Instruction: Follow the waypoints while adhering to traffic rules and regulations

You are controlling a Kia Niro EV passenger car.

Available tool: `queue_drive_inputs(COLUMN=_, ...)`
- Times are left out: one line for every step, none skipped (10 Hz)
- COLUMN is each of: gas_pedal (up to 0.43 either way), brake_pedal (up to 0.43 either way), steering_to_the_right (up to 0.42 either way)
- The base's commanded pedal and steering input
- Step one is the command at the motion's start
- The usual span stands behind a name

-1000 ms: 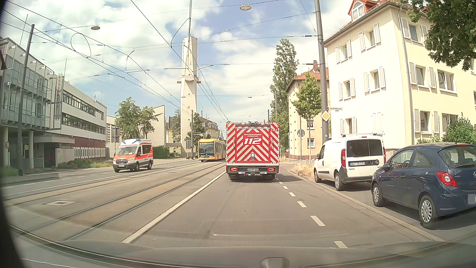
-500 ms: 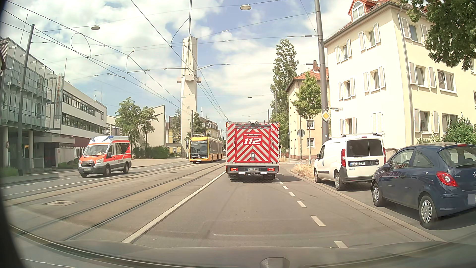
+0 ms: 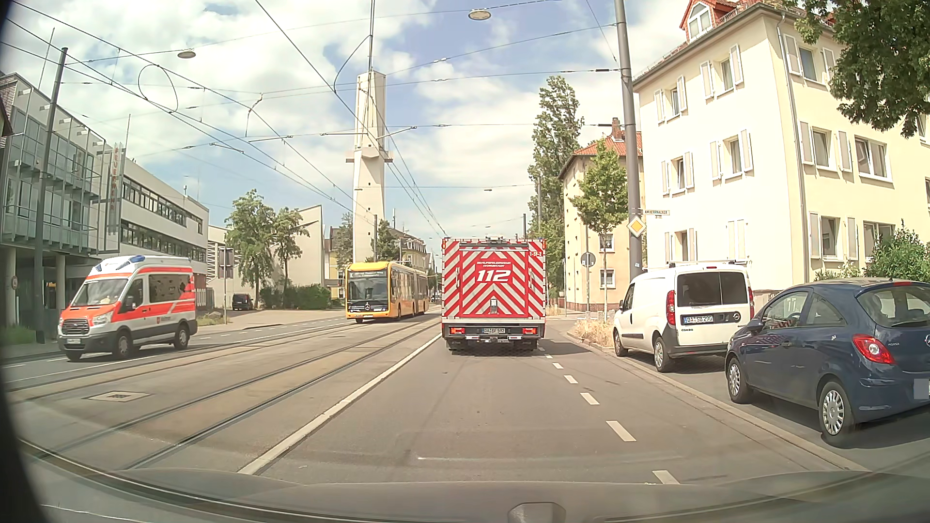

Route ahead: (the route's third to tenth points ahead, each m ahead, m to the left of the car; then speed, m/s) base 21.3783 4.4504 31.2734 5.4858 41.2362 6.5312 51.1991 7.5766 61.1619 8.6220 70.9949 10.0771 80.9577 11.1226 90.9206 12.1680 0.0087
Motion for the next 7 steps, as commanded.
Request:
queue_drive_inputs(gas_pedal=0.0, brake_pedal=0.25, steering_to_the_right=-0.007)
queue_drive_inputs(gas_pedal=0.0, brake_pedal=0.25, steering_to_the_right=-0.007)
queue_drive_inputs(gas_pedal=0.0, brake_pedal=0.25, steering_to_the_right=-0.007)
queue_drive_inputs(gas_pedal=0.0, brake_pedal=0.25, steering_to_the_right=-0.007)
queue_drive_inputs(gas_pedal=0.0, brake_pedal=0.25, steering_to_the_right=-0.007)
queue_drive_inputs(gas_pedal=0.0, brake_pedal=0.25, steering_to_the_right=-0.007)
queue_drive_inputs(gas_pedal=0.0, brake_pedal=0.25, steering_to_the_right=-0.007)
